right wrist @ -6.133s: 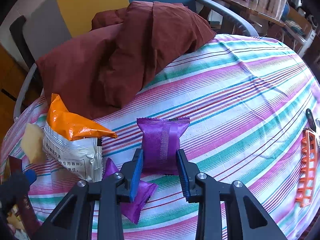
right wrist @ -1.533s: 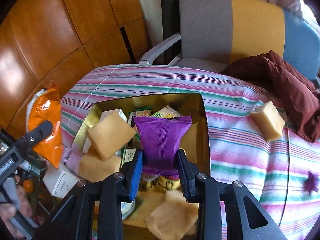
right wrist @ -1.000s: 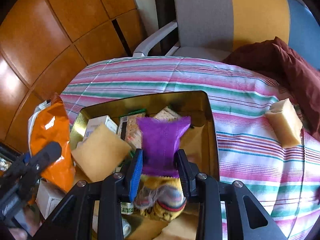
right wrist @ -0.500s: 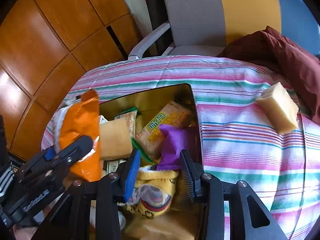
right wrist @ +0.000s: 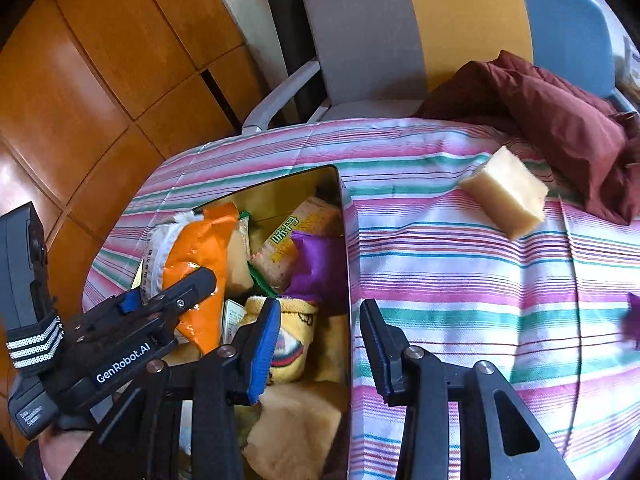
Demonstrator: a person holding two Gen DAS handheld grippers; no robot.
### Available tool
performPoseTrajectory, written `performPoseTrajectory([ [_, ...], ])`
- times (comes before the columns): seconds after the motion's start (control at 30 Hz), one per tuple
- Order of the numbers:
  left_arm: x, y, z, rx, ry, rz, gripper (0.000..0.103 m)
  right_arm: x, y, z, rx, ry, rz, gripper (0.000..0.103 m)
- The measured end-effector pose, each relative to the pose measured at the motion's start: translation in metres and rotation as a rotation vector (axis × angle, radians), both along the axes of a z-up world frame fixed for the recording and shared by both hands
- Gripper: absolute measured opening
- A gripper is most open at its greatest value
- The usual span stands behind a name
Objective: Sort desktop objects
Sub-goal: 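Open both tools to drop the snack bag and purple pouch into the tray, then move both open tools back toward the last yellow sponge and purple pouch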
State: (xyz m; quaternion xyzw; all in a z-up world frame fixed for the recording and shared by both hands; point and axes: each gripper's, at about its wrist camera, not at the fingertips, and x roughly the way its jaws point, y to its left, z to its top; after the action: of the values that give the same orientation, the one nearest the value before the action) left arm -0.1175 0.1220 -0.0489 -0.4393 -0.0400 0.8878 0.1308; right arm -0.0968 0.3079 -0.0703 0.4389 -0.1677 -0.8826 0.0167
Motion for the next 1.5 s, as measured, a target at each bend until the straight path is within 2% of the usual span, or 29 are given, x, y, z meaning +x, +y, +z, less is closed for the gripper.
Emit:
performPoseTrajectory([
  [0.43, 0.038, -0.002, 0.036, -0.052, 0.149, -0.009, 0.062, 0.028, -0.002, 0.014, 0.057, 0.030, 0.011, 0.046],
  [1.1, 0.069, -0.010, 0.045, -0.032, 0.174, -0.003, 0.062, 0.062, 0.015, 0.019, 0.095, 0.027, -0.023, 0.050],
  [1.37, 0.073, -0.005, 0.045, -0.046, 0.172, -0.008, 0.062, 0.070, 0.009, 0.029, 0.106, 0.045, 0.009, 0.051],
  [1.5, 0.074, 0.003, 0.051, -0.049, 0.183, -0.032, 0.062, 0.074, 0.023, 0.034, 0.126, 0.037, -0.011, 0.055],
])
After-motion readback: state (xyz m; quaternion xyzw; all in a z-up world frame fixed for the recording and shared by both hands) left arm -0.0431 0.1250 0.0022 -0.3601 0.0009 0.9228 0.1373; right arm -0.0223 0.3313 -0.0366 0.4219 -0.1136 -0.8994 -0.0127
